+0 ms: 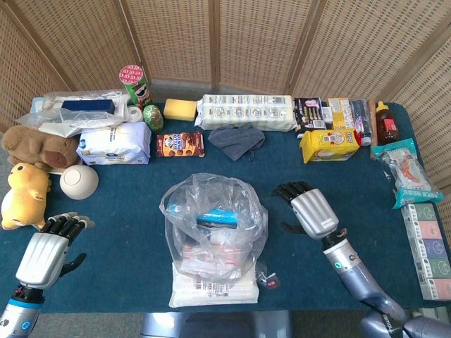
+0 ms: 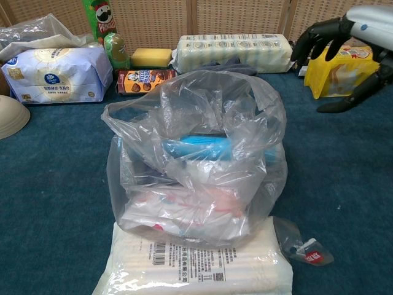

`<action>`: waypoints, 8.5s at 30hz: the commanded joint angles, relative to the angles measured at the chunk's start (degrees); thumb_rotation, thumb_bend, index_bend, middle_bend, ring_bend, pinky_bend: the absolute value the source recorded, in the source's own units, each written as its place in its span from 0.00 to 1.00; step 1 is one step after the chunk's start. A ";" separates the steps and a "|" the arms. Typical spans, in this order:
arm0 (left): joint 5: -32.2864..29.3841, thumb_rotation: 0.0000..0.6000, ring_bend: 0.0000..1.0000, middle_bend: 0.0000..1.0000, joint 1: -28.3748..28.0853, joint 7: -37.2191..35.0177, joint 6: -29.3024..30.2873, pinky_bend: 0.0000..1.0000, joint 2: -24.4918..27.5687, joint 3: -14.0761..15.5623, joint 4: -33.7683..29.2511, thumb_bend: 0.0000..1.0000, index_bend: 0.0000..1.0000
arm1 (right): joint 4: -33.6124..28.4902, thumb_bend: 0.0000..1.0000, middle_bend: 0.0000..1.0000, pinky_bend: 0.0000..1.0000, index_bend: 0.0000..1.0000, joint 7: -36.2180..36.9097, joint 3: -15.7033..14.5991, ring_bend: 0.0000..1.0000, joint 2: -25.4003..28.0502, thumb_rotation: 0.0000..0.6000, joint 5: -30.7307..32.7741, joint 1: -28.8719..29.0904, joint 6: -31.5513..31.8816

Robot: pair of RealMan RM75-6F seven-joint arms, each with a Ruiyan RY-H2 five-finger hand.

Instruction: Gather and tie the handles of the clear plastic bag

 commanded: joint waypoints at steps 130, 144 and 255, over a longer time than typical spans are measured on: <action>-4.18 1.00 0.22 0.32 -2.69 -2.13 -0.52 0.24 -0.23 -0.76 1.46 0.18 0.30 | -9.78 0.04 0.38 0.29 0.38 28.48 4.30 0.32 10.19 0.34 20.74 8.14 -15.87; -4.23 1.00 0.22 0.32 -2.29 -2.42 -0.19 0.24 -0.15 -0.52 1.66 0.18 0.30 | -10.43 0.03 0.34 0.26 0.34 26.78 4.12 0.28 7.20 0.34 24.75 11.01 -19.76; -5.70 1.00 0.22 0.32 -2.97 -1.27 -2.27 0.24 -0.86 -0.34 1.45 0.18 0.30 | -19.27 0.08 0.39 0.27 0.38 85.38 24.87 0.38 9.01 0.39 18.61 -0.51 -32.33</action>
